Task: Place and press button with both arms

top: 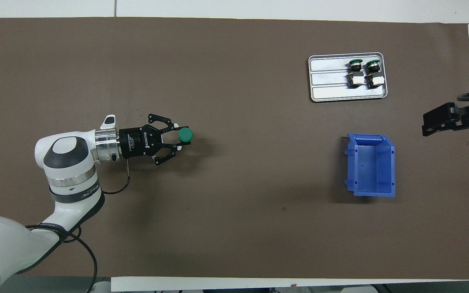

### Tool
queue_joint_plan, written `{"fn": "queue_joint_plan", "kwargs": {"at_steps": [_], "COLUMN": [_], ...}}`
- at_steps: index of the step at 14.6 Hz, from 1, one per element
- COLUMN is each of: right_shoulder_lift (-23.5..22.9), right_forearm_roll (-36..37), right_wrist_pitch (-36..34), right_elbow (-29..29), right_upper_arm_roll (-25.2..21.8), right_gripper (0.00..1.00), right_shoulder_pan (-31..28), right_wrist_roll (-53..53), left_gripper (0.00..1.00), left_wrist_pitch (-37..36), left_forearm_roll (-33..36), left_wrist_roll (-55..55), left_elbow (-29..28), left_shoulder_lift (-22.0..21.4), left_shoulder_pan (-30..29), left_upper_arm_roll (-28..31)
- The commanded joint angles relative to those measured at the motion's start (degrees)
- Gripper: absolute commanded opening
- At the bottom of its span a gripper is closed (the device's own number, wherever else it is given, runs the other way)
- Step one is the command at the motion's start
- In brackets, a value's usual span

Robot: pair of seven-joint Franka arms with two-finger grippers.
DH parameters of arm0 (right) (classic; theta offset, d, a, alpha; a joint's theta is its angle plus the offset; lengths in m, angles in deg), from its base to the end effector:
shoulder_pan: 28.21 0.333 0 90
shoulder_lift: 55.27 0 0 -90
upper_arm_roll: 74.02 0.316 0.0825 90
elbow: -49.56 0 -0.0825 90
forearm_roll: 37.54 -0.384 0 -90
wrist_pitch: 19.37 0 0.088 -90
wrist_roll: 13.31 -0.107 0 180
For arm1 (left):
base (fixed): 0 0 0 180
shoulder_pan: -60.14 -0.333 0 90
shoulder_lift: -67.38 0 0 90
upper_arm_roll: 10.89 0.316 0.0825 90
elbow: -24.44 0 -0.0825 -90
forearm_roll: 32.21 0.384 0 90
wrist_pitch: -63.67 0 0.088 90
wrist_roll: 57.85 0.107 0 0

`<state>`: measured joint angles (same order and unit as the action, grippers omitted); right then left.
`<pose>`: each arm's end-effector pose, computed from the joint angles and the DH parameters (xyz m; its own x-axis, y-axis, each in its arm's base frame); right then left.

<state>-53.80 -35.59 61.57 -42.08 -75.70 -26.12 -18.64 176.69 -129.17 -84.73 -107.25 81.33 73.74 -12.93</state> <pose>0.5283 -0.0005 0.6127 0.9835 -0.0910 -0.1565 -0.0845 -0.9953 0.0480 0.4806 -0.2007 0.2530 0.1320 0.2572 -0.9573 0.9897 0.0197 0.1418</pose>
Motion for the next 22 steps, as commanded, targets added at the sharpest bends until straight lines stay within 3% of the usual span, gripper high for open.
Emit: {"fn": "queue_joint_plan", "kwargs": {"at_steps": [1, 7, 22], "right_shoulder_lift": [0.99, 0.99, 0.99], "right_forearm_roll": [-0.02, -0.02, -0.02], "right_wrist_pitch": [0.8, 0.8, 0.8], "right_elbow": [-1.17, -1.17, -1.17], "right_upper_arm_roll": [-0.08, -0.08, -0.08], "right_gripper": [1.0, 1.0, 1.0], "right_shoulder_pan": [-0.24, -0.24, -0.24], "right_wrist_roll": [1.11, 1.11, 1.11], "left_gripper": [0.17, 0.18, 0.26], "left_wrist_pitch": [-2.55, -2.02, 2.98], "left_forearm_roll": [-2.87, -5.16, -7.62], "left_wrist_roll": [2.35, 6.66, 8.51], "left_elbow": [-1.64, -1.64, -1.64], "left_shoulder_lift": [0.28, 2.66, 3.1], "left_shoulder_pan": [-1.3, 0.81, 5.03], "left_upper_arm_roll": [-0.34, -0.34, -0.34]}}
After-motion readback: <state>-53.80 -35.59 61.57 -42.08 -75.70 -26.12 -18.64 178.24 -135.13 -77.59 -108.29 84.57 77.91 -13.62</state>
